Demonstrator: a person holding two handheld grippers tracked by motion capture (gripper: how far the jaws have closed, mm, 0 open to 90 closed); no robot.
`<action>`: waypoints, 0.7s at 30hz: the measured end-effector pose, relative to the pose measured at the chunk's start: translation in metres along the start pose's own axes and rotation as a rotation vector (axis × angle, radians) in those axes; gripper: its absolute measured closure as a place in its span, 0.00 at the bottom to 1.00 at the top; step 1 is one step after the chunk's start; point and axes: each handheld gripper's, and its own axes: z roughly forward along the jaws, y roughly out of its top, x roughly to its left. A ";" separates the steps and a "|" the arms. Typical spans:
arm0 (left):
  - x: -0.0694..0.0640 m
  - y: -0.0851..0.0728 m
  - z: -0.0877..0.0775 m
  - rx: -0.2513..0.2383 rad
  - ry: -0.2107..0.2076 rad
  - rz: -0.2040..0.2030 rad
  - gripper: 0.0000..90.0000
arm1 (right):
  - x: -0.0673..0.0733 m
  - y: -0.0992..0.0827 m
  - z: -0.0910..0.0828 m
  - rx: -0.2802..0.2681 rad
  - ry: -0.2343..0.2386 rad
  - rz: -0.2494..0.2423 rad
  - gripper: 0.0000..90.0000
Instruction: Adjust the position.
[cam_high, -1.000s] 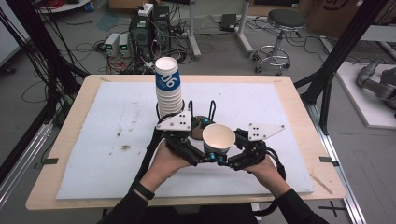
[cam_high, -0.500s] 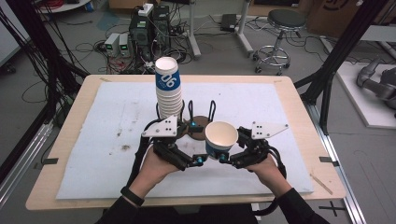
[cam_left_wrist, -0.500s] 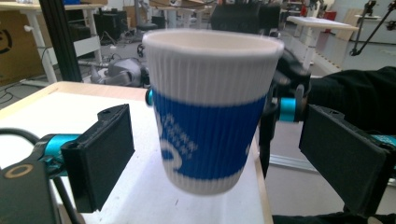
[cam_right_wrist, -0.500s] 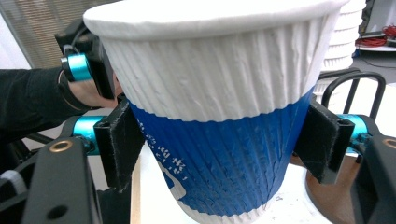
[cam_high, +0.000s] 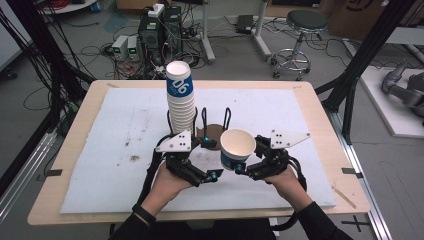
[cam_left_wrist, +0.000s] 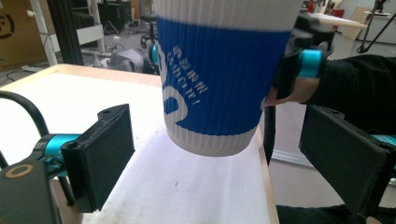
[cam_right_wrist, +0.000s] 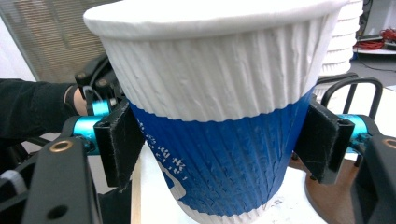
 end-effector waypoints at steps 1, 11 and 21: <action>-0.001 -0.002 0.004 0.011 -0.006 -0.001 0.11 | 0.001 0.000 0.001 0.001 0.008 0.003 0.28; -0.005 -0.008 0.021 0.028 -0.027 -0.005 0.14 | 0.007 -0.002 0.011 0.006 0.040 0.004 0.28; -0.006 -0.010 0.019 0.009 -0.026 0.006 0.32 | 0.010 -0.003 0.016 0.010 0.050 0.008 0.28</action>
